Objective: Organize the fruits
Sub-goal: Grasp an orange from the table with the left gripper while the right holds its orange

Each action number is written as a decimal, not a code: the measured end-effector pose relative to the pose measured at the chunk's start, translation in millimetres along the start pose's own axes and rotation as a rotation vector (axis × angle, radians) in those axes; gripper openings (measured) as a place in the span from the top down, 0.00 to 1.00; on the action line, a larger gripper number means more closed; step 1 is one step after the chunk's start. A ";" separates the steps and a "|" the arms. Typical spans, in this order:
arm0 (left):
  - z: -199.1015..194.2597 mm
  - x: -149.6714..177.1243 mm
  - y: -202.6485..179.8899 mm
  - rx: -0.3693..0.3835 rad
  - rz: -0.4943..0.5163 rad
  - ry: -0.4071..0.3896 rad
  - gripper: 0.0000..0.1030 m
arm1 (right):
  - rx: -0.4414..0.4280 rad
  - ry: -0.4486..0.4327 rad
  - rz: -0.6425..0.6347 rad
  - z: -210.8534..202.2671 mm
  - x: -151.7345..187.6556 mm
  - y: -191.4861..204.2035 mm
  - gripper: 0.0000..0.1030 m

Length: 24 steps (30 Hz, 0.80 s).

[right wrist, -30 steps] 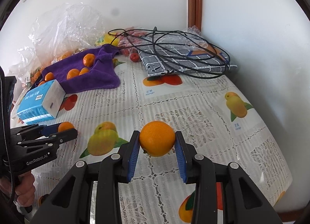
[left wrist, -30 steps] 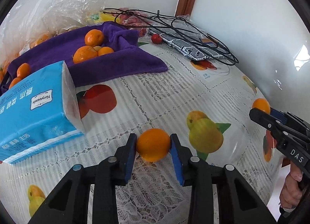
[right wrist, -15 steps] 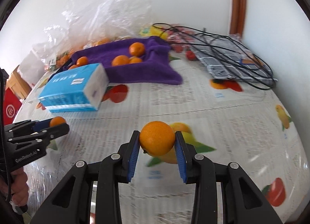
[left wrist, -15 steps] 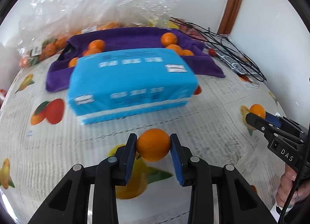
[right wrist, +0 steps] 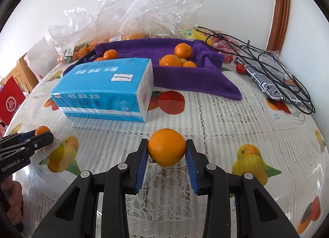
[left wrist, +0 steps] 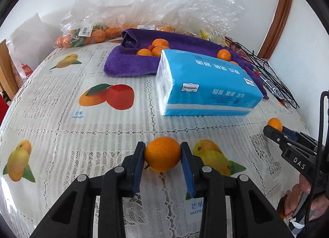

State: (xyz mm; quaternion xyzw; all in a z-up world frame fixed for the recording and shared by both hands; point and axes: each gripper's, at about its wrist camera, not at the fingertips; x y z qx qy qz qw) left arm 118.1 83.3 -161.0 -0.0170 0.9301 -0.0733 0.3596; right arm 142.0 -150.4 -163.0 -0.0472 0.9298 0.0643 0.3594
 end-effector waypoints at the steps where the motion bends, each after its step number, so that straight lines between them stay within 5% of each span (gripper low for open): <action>1: -0.4 0.2 0.8 0.010 -0.004 -0.001 0.68 | 0.000 0.007 0.015 1.8 -0.5 -3.0 0.66; 24: -10.2 -15.7 -3.8 0.055 -0.001 -0.007 0.68 | 0.018 0.061 0.018 0.6 -9.0 1.3 0.66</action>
Point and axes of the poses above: each gripper's, at about its wrist camera, not at the fingertips, and z roughly the way its jaws point, y to its left, x to its underside, and after that the axes turned 4 degrees about -y, right-handed
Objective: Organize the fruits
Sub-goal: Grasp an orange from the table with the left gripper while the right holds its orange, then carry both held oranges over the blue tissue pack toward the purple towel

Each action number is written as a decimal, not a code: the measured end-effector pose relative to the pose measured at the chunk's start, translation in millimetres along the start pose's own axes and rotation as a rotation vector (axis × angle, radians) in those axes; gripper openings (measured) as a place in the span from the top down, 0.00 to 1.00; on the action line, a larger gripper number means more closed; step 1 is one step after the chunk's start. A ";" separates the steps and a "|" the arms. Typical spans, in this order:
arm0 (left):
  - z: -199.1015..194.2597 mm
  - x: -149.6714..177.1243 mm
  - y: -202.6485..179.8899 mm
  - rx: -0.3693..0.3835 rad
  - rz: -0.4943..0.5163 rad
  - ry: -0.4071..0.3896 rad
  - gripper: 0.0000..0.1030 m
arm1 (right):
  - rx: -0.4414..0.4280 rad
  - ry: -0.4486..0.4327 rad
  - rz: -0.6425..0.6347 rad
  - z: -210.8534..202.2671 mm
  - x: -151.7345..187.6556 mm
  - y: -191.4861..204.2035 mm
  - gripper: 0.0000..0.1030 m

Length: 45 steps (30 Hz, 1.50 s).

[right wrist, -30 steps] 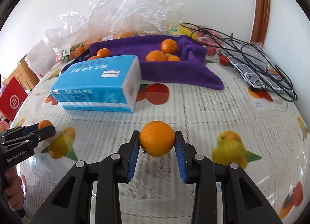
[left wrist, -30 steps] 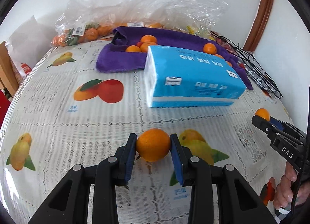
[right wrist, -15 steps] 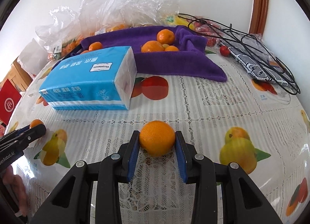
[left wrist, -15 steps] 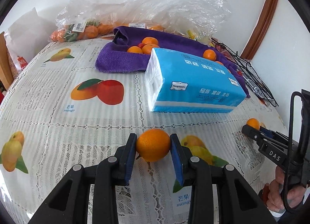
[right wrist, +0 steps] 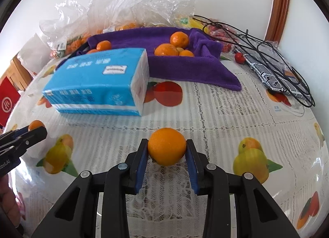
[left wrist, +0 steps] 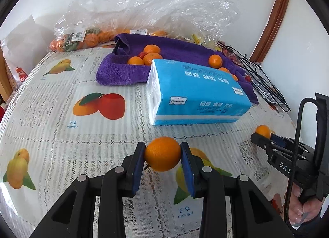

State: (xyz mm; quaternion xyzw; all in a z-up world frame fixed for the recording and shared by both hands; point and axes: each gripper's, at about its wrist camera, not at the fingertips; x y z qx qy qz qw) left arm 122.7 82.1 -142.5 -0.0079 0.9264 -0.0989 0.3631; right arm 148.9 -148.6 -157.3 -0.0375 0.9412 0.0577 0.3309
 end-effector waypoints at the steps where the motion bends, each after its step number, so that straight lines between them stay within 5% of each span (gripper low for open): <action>1: -2.0 -2.4 -1.2 0.003 0.006 -0.002 0.68 | 0.002 -0.012 0.000 -5.0 -3.1 0.1 0.66; 12: -20.2 -33.1 -14.9 0.008 0.019 -0.049 0.68 | 0.002 -0.101 0.020 -40.2 -34.2 -1.6 0.66; 45: -37.3 -61.5 -37.0 0.028 0.084 -0.077 0.68 | 0.012 -0.150 -0.026 -69.6 -64.1 -4.2 0.66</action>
Point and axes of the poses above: each gripper's, at about its wrist camera, not at the fingertips, and z roughly the way its jaws point, y to its left, x to its underside, and after that the axes turned 4 degrees about -y, right-handed
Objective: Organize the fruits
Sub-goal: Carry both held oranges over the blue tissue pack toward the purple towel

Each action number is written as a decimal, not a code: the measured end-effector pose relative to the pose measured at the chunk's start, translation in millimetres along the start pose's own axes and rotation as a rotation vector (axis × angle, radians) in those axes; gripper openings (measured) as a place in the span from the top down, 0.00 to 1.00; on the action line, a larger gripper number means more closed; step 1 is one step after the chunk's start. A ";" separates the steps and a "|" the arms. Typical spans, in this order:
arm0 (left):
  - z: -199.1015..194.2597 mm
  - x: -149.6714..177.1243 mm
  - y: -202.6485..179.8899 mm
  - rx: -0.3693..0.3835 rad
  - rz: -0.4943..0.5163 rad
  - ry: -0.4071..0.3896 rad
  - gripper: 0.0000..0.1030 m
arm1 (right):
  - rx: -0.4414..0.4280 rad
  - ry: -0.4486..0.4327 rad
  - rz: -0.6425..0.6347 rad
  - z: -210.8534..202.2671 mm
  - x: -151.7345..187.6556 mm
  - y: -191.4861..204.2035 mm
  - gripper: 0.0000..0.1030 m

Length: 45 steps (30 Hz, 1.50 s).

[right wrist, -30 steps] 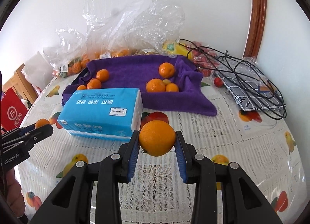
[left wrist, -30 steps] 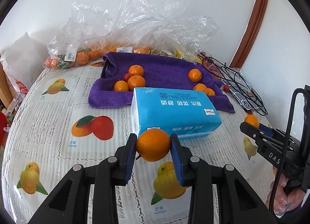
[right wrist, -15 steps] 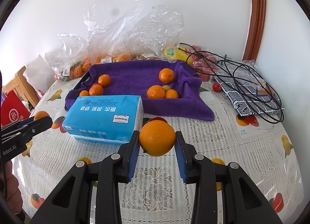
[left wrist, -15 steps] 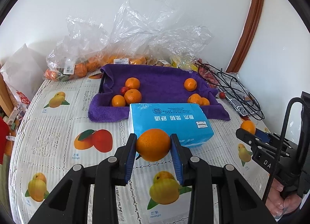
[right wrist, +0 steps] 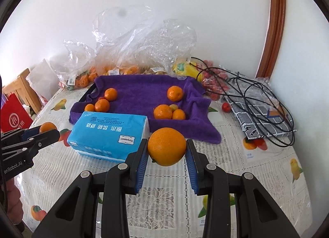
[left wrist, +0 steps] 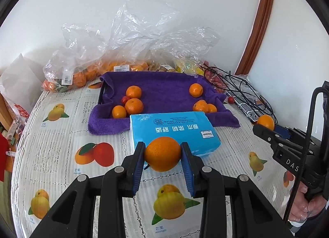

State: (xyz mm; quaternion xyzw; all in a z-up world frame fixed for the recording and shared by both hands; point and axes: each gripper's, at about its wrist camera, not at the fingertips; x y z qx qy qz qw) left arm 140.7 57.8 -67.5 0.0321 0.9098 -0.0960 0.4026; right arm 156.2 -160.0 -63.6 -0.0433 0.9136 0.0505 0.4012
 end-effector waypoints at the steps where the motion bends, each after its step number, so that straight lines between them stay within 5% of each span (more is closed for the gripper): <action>1: 0.5 -0.4 0.0 0.001 -0.002 0.001 0.68 | -0.003 0.001 0.001 -0.3 -0.5 0.0 0.66; 45: 68.4 -78.2 52.7 -0.118 -0.061 -0.005 0.68 | -0.053 -0.027 0.047 90.5 -71.0 -6.8 0.66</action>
Point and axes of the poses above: each gripper's, at about its wrist camera, not at the fingertips, and z roughly the way its jaws point, y to its left, x to its underside, and after that the axes turned 4 degrees about -y, right-handed
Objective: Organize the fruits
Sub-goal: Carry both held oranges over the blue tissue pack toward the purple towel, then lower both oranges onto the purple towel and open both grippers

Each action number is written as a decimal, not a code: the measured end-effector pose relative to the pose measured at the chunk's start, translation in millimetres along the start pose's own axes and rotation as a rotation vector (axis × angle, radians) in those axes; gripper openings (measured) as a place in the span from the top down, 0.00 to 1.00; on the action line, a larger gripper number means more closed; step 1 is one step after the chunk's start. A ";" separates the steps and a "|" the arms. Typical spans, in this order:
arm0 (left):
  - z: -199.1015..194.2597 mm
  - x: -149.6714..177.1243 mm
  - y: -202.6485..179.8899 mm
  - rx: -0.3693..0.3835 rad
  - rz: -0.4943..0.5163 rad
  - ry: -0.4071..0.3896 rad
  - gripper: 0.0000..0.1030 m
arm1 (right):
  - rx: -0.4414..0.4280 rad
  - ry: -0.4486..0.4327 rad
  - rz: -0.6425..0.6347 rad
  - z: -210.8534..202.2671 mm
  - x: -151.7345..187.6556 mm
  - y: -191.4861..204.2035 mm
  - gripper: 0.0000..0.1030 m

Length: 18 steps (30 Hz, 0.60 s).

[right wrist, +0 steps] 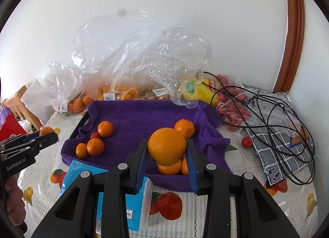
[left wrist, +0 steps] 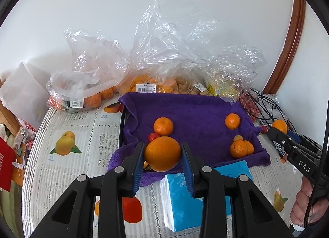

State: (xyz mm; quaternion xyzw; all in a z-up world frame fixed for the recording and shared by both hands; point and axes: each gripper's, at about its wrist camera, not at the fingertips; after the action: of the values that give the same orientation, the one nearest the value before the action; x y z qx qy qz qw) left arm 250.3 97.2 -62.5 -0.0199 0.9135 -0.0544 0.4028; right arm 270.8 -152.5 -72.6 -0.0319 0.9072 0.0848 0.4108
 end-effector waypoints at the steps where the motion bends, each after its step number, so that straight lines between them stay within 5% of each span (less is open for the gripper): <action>1: 3.4 -0.7 1.9 -0.002 -0.006 0.005 0.68 | -0.001 0.005 -0.001 4.4 0.6 -2.4 0.66; 18: 68.9 -3.5 -22.1 0.037 0.032 0.097 0.68 | -0.001 0.086 0.035 82.1 7.6 -31.2 0.66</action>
State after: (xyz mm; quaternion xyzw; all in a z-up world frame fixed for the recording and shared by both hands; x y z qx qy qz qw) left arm 303.3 69.8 -103.5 0.0051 0.9310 -0.0658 0.3590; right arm 330.5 -168.4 -135.5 -0.0199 0.9245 0.0913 0.3697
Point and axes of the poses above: each gripper's, at about its wrist camera, not at the fingertips, and z roughly the way its jaws point, y to its left, x to its underside, and after that the axes turned 4 degrees about -y, right-handed
